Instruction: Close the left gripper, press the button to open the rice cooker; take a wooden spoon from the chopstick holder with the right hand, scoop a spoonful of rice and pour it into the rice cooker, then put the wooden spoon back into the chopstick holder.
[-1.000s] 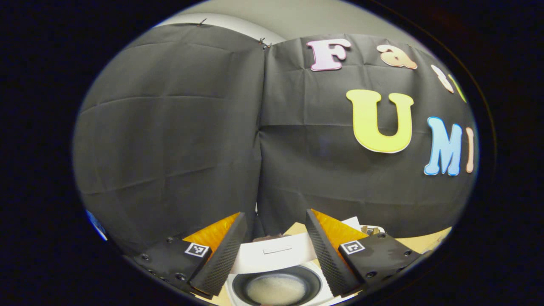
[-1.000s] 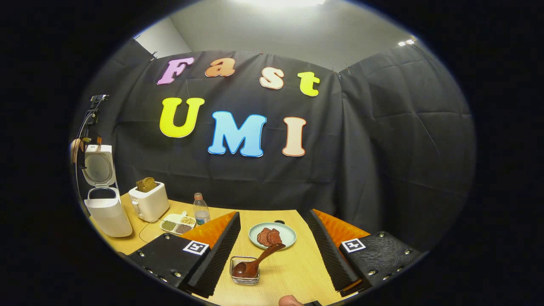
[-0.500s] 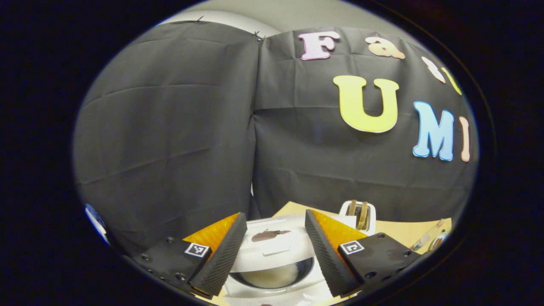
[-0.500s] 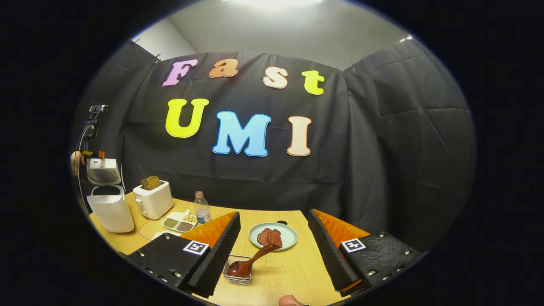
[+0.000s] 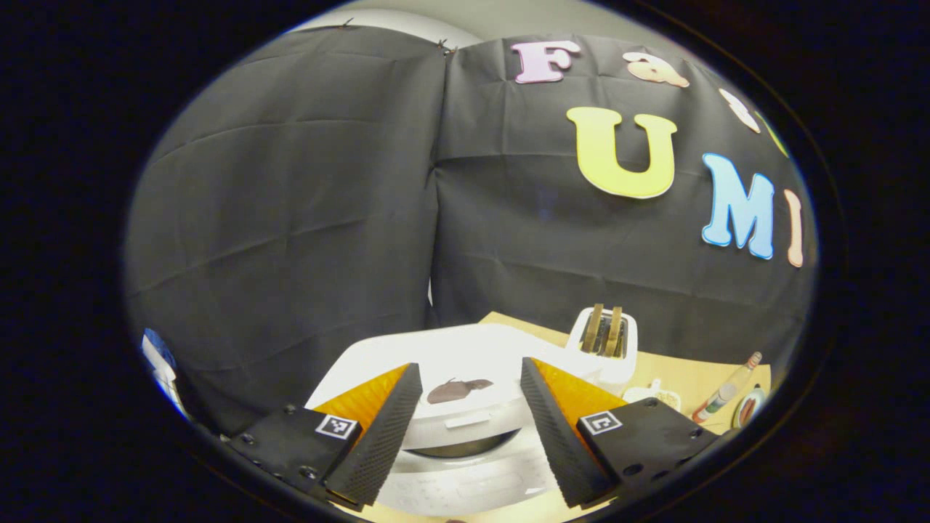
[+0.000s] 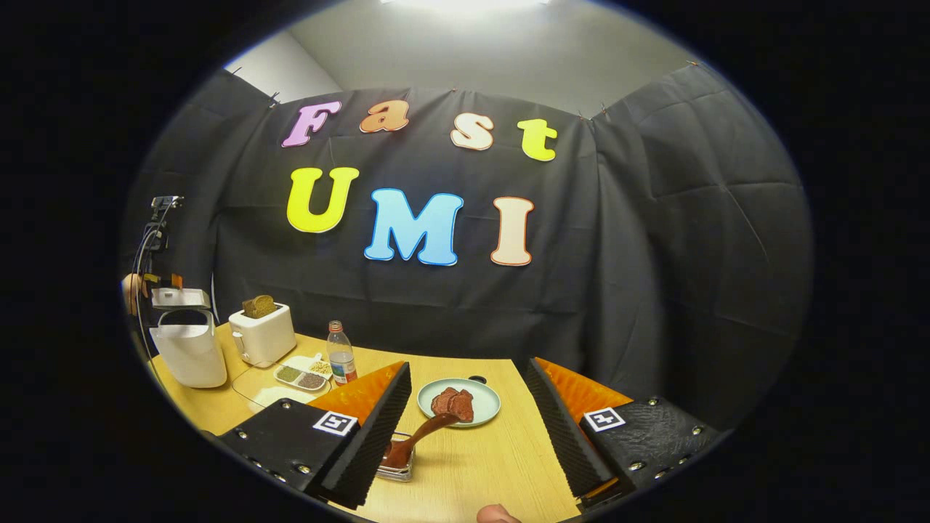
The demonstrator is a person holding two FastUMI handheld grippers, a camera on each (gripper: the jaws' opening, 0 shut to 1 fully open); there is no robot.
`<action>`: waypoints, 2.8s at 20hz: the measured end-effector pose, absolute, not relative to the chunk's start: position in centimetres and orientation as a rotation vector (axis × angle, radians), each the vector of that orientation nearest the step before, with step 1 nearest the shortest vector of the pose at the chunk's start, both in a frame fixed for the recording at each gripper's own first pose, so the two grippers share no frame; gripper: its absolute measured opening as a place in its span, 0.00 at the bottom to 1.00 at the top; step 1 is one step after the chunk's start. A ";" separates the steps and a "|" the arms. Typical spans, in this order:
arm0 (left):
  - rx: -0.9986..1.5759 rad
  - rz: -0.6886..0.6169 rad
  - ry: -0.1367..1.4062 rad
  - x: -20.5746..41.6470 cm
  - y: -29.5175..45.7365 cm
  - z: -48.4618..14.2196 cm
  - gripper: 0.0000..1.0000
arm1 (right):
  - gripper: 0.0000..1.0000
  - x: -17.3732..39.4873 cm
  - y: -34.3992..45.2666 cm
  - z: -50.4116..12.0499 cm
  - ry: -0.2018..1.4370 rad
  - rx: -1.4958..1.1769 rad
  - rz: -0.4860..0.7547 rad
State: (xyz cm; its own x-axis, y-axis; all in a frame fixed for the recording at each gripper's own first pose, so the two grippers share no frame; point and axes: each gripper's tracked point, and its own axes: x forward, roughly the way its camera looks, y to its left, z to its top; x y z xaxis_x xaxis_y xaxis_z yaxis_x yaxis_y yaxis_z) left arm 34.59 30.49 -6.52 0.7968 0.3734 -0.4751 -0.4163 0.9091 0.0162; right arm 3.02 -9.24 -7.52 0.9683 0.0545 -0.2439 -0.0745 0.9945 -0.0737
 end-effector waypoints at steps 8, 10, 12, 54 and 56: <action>-0.069 0.436 0.571 33.6 29.6 -11.0 0.96 | 0.98 2.1 -11.0 -8.0 0.263 -0.078 0.046; -0.067 0.441 0.597 33.3 29.3 -12.2 0.96 | 0.98 1.9 -11.2 -8.0 0.260 -0.084 0.041; -0.054 0.441 0.613 33.0 29.1 -13.0 0.96 | 0.98 1.8 -11.4 -8.1 0.264 -0.085 0.038; -0.019 0.015 -0.071 9.5 19.3 15.1 0.95 | 0.97 -3.9 8.4 2.7 0.005 0.118 0.279; -0.015 0.011 -0.083 9.0 19.1 15.6 0.95 | 0.97 -4.3 8.2 3.2 -0.012 0.092 0.276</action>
